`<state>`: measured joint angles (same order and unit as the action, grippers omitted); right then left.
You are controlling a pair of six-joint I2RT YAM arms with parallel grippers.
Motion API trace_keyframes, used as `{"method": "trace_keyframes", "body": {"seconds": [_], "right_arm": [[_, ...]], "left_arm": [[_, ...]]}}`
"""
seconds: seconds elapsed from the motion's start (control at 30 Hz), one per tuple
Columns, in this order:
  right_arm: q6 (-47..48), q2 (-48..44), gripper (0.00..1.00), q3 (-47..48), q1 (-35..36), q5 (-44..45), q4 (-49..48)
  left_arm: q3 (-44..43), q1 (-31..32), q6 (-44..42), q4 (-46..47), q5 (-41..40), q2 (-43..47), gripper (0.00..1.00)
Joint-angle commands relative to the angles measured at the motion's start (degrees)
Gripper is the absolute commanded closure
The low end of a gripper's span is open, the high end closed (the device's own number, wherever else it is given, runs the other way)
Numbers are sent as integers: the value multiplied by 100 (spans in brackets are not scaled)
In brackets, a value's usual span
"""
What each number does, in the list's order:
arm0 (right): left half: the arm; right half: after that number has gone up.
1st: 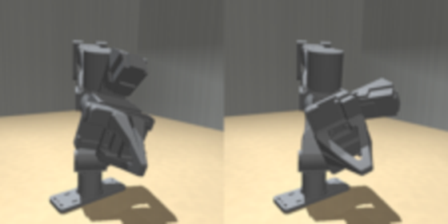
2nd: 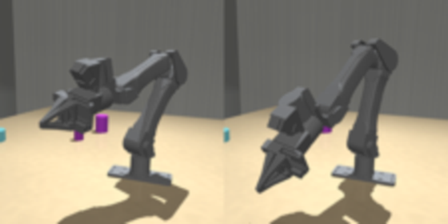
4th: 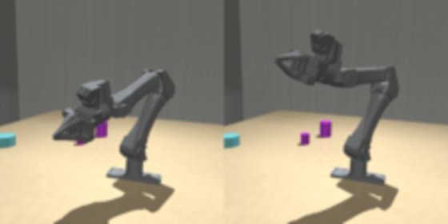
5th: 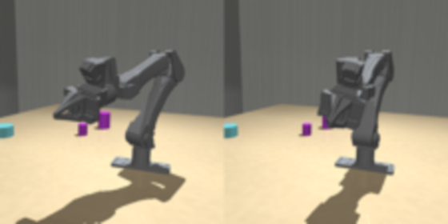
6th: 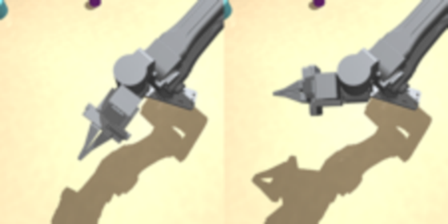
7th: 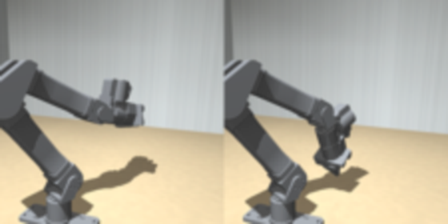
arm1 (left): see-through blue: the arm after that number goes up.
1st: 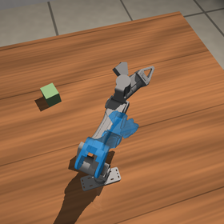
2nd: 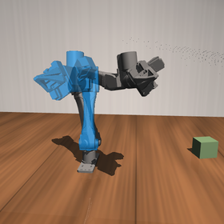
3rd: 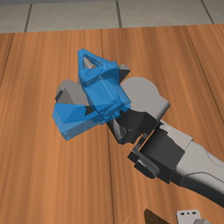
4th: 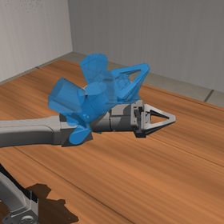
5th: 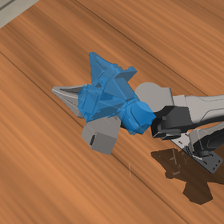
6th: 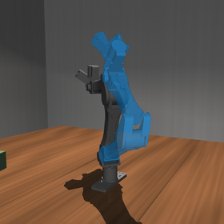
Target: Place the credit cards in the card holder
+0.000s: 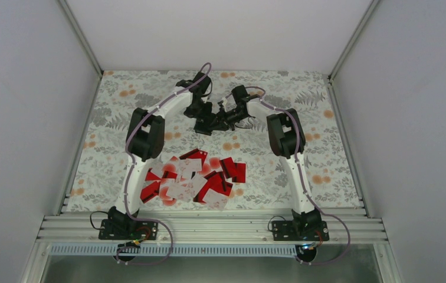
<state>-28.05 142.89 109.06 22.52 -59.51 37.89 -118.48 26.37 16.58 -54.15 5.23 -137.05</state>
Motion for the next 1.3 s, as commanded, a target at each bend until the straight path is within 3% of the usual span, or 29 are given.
{"method": "trace_keyframes", "body": {"seconds": [0.0, 0.73, 0.93, 1.1, 1.27], "right_arm": [[-70, 301, 91, -33, -20, 304, -57], [-88, 258, 91, -117, -18, 317, -134], [-129, 266, 91, -117, -20, 316, -162], [-168, 289, 91, -131, -20, 317, -194], [-200, 311, 91, -108, -20, 310, -205]], "left_arm": [[402, 13, 62, 205, 128, 109, 97], [828, -8, 315, 466, 247, 391, 96], [1077, -65, 371, 594, 258, 583, 69], [1091, -137, 396, 683, 322, 711, 63], [777, -238, 359, 679, 503, 790, 50]]}}
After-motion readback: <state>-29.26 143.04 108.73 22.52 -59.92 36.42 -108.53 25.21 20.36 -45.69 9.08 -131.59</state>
